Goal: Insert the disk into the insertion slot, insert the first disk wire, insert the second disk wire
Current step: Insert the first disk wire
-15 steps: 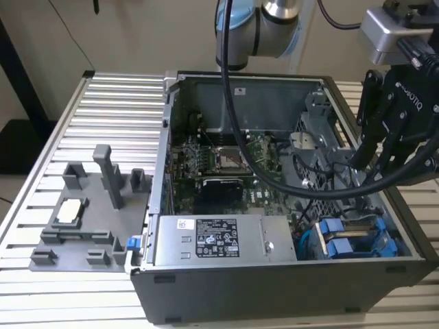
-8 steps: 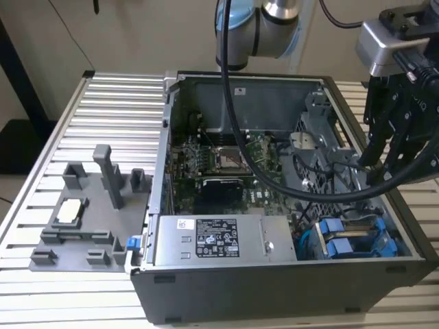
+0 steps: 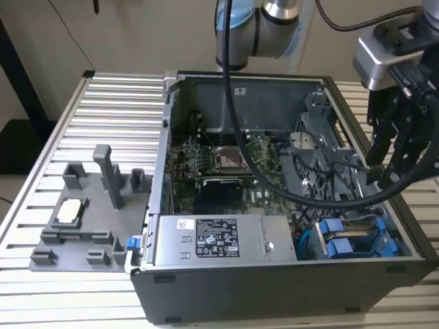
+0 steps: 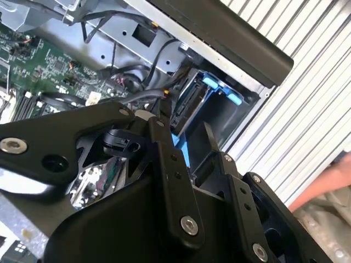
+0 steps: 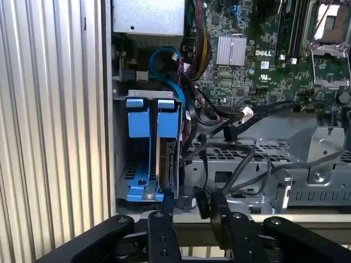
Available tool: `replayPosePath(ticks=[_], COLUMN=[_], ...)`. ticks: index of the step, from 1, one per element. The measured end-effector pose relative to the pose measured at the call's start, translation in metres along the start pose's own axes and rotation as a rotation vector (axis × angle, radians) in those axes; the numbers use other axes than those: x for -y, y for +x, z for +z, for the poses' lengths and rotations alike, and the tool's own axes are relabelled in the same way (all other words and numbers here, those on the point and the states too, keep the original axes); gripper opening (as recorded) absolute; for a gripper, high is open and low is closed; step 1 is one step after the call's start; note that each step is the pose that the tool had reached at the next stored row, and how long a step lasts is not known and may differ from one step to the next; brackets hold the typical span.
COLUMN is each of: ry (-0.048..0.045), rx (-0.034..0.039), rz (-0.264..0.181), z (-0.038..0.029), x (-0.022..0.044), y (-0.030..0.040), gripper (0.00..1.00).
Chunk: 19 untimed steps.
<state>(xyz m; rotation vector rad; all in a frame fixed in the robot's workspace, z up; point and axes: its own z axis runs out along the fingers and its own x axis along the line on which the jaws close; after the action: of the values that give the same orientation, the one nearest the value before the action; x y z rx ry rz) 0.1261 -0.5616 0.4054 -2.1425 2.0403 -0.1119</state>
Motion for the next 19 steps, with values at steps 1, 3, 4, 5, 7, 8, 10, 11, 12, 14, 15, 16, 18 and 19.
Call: replayPosePath(ticks=[1, 3, 4, 5, 7, 8, 10, 11, 12, 14, 15, 16, 18, 19], ry=[0.0043, 0.0134, 0.0178, 0.0222, 0.0258, 0.0264, 0.0265, 0.0266, 0.0278, 0.0307, 0.0320, 0.0329, 0.0344, 0.0352], rx=[0.0015, 0.0031, 0.0034, 0.0037, 0.0044, 0.0049, 0.0056, 0.0056, 0.0057, 0.0059, 0.0061, 0.0062, 0.0065, 0.0064], rz=[-0.010, -0.021, -0.025, -0.028, -0.034, -0.036, -0.039, -0.039, -0.040, -0.043, -0.043, -0.044, -0.045, -0.046], z=[0.0010, 0.0032, 0.0045, 0.0060, 0.0077, 0.0081, 0.0083, 0.0084, 0.0087, 0.0094, 0.0098, 0.0103, 0.0109, 0.0111], x=[-0.0001, -0.0006, -0.0009, -0.0014, -0.0021, -0.0023, -0.0026, -0.0029, -0.0032, -0.0037, -0.0038, -0.0039, -0.0041, -0.0041], y=[-0.0004, -0.0008, -0.0011, -0.0012, -0.0019, -0.0025, -0.0034, -0.0039, -0.0044, -0.0055, -0.0059, -0.0061, -0.0064, -0.0065], gripper=[0.41, 0.41, 0.41, 0.41, 0.41, 0.41, 0.41, 0.41, 0.41, 0.41, 0.41, 0.41, 0.41, 0.38])
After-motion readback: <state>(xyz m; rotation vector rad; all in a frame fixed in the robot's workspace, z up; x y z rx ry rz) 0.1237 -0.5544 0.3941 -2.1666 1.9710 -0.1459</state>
